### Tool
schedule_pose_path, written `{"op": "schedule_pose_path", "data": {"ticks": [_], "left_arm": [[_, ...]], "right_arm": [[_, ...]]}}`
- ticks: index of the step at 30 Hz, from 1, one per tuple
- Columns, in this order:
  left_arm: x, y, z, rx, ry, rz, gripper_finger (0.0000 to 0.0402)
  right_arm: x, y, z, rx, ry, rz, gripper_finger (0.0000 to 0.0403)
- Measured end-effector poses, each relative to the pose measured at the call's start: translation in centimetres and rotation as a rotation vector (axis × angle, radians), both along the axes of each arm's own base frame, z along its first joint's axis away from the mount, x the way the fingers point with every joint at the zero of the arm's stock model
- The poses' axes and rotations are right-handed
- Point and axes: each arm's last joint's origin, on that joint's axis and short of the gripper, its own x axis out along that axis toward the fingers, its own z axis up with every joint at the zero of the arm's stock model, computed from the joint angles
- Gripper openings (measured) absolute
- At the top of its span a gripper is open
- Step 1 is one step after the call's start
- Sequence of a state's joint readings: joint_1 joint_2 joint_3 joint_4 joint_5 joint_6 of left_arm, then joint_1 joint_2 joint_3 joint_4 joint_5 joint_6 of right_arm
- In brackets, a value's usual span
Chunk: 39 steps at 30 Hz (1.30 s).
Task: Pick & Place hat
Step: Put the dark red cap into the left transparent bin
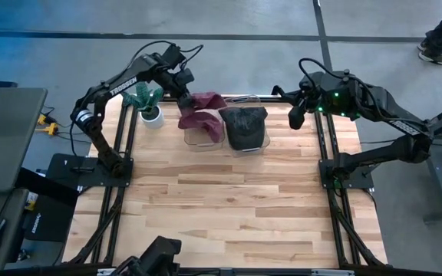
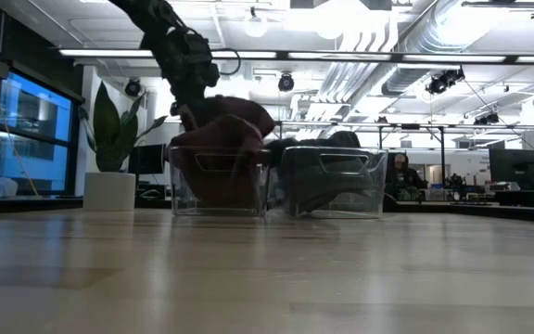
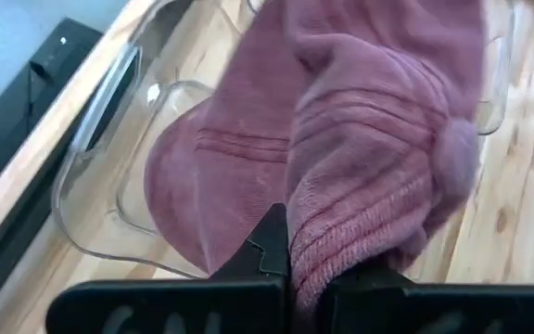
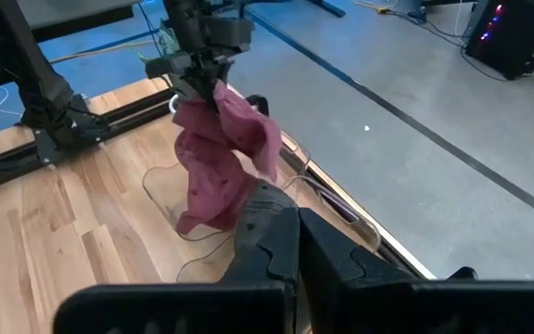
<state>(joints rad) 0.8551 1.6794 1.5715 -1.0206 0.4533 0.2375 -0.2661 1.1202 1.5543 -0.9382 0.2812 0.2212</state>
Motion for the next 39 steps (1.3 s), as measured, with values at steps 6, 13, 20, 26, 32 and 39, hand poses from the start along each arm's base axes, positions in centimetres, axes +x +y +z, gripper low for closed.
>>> {"op": "schedule_pose_path", "data": {"ticks": [6,13,20,26,32,39], "left_arm": [[-0.6,-0.9,1.1,-0.025,-0.037,-0.015,0.0000],[0.5,-2.2,-0.1,-0.095,0.049,-0.068,0.0000],[1.4,-3.8,-0.3,0.001,0.190,-0.113,0.0000],[2.2,-4.3,-0.3,0.093,0.236,-0.105,0.0000],[2.6,-3.7,0.0,0.204,0.250,-0.004,0.0000],[1.7,-4.6,-0.4,0.099,0.335,-0.043,0.0000]], "right_arm": [[-0.1,-0.4,0.0,-0.004,0.002,-0.019,0.0000],[-0.1,-0.5,0.2,-0.023,-0.010,-0.019,0.0000],[-0.1,-0.5,0.2,-0.023,-0.009,-0.019,0.0000],[-0.1,-0.5,0.2,-0.023,-0.009,-0.019,0.0000],[-0.1,-0.5,0.2,-0.023,-0.010,-0.019,0.0000],[-0.1,-0.5,0.2,-0.021,-0.011,-0.020,0.0000]]}}
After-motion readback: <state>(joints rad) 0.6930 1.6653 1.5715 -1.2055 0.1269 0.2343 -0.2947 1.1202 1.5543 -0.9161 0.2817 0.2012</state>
